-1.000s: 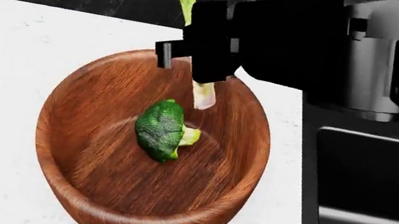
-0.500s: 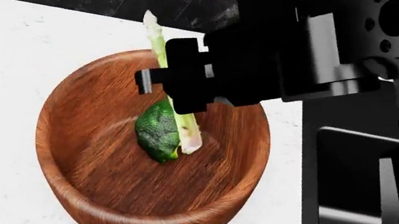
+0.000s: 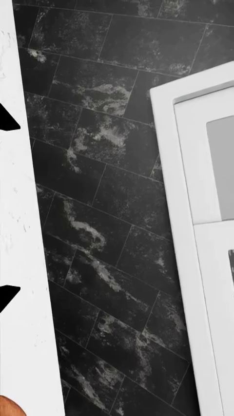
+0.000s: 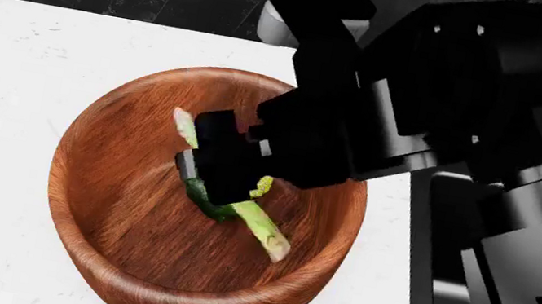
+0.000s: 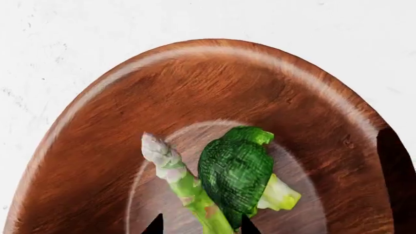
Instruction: Pick the broccolis and asparaguss from the sink and place them in one bowl. Place the onion in the other bowl. Then turn off the sink faucet.
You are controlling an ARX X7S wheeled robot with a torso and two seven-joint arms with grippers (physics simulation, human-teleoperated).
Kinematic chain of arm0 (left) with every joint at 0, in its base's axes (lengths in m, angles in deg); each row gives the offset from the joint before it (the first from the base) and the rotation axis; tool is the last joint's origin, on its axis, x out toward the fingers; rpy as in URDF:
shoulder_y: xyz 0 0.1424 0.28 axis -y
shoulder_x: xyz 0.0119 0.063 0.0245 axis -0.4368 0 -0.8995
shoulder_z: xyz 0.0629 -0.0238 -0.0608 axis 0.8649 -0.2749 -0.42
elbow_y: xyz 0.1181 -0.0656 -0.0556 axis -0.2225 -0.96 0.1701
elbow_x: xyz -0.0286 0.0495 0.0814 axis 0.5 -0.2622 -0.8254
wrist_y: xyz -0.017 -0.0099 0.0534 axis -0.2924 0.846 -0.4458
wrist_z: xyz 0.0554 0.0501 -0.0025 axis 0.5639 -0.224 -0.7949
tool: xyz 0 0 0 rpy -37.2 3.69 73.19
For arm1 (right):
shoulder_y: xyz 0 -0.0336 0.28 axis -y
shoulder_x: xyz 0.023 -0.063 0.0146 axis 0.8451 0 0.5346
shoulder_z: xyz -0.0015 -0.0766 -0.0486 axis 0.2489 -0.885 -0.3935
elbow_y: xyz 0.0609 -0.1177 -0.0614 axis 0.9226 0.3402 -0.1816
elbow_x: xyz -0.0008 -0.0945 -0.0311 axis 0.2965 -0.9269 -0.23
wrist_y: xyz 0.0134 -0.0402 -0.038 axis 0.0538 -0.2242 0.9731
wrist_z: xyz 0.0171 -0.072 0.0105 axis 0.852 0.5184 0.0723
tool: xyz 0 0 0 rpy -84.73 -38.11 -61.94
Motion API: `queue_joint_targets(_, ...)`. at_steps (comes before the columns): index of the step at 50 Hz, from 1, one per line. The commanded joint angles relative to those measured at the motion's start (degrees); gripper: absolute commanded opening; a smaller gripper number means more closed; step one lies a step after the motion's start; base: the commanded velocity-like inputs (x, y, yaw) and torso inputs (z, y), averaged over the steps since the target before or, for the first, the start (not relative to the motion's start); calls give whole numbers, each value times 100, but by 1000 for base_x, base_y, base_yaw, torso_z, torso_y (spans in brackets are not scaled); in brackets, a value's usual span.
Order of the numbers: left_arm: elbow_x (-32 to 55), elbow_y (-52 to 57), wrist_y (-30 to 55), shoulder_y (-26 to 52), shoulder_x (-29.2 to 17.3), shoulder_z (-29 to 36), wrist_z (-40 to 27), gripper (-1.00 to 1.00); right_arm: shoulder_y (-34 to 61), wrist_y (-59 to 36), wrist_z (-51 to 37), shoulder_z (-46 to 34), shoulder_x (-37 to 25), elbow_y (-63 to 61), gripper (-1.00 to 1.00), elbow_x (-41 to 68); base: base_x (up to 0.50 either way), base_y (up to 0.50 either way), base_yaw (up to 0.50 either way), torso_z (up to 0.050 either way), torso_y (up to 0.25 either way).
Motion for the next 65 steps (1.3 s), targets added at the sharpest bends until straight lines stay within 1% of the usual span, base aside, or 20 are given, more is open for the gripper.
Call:
queue_joint_targets(1,-39,-28,16,29,105,8,34,100,-113,-7,-184,160,-22,-149,100,162,0,0,0,0,0)
queue_joint_targets(8,29,-66,66,96,109,-10,60,100,436,58,145,-19,-17,-179,100,-17,0,0,0,0,0)
queue_joint_targets(12,74,-83,74,91,115,-12,87,100,773,294,-120,300,-144,-280,100,17,0,0,0,0,0)
queue_joint_targets(17,104,-73,112,108,173,13,53,100,797,427,-904,788,-599,-940,100,207,0,0,0,0,0)
queue_joint_targets(22,112,-88,44,30,284,37,60,100,-84,622,-2229,1242,-1602,-2852,100,418,0,0,0,0,0)
queue_joint_targets(23,150,-140,14,18,352,31,58,100,-452,831,-2779,1313,-1975,-3597,100,235,0,0,0,0,0)
queue_joint_targets(24,97,-182,-14,5,421,61,76,100,-1172,1401,-3143,1939,-2205,-4188,100,676,0,0,0,0,0)
queue_joint_targets(25,49,-180,-9,9,477,100,65,100,-1383,1403,-3438,1845,-2443,-4688,100,473,0,0,0,0,0)
queue_joint_targets(28,8,-167,42,60,509,156,132,100,-2292,1985,-4134,2422,-2913,-5562,100,697,0,0,0,0,0)
queue_joint_targets(31,327,-237,-163,-70,531,-63,66,100,-3125,2555,-4558,2908,-3317,-6186,100,781,0,0,0,0,0)
queue_joint_targets(32,-24,-134,-259,-138,493,-27,-43,100,-3620,3006,-4741,3172,-3406,-6389,100,610,0,0,0,0,0)
queue_joint_targets(34,78,-137,-346,-281,470,-70,-21,100,-3834,3012,-4684,2986,-3510,-6707,100,290,0,0,0,0,0)
queue_joint_targets(35,-204,-134,-377,-341,459,14,-49,100,-4022,3078,-4820,3077,-3510,-6794,100,508,0,0,0,0,0)
queue_joint_targets(36,-230,-181,-450,-460,472,21,-42,100,-3999,3033,-4861,2889,-3586,-7132,100,50,0,0,0,0,0)
queue_joint_targets(37,-422,-173,-563,-573,481,52,-55,100,-4194,3435,-4823,3007,-3568,-7377,100,-280,0,0,0,0,0)
queue_joint_targets(39,-462,-173,-594,-632,527,78,-84,100,-4059,3124,-5025,2883,-3610,-7472,100,-191,0,0,0,0,0)
queue_joint_targets(47,-470,-190,-722,-803,527,27,-175,100,-5509,3976,-5546,3753,-4092,-7954,100,468,0,0,0,0,0)
queue_joint_targets(51,-572,-168,-850,-1021,488,46,-165,100,-5581,3895,-5699,3785,-4244,-8060,100,598,0,0,0,0,0)
queue_joint_targets(62,-695,49,-783,-1011,582,140,-343,100,-6600,4312,-5769,4042,-4476,-8266,100,552,-134,-21,0,0,0)
queue_joint_targets(65,-700,48,-786,-992,614,134,-370,100,-6604,4341,-5861,4141,-4556,-8317,100,673,-280,-57,0,0,0)
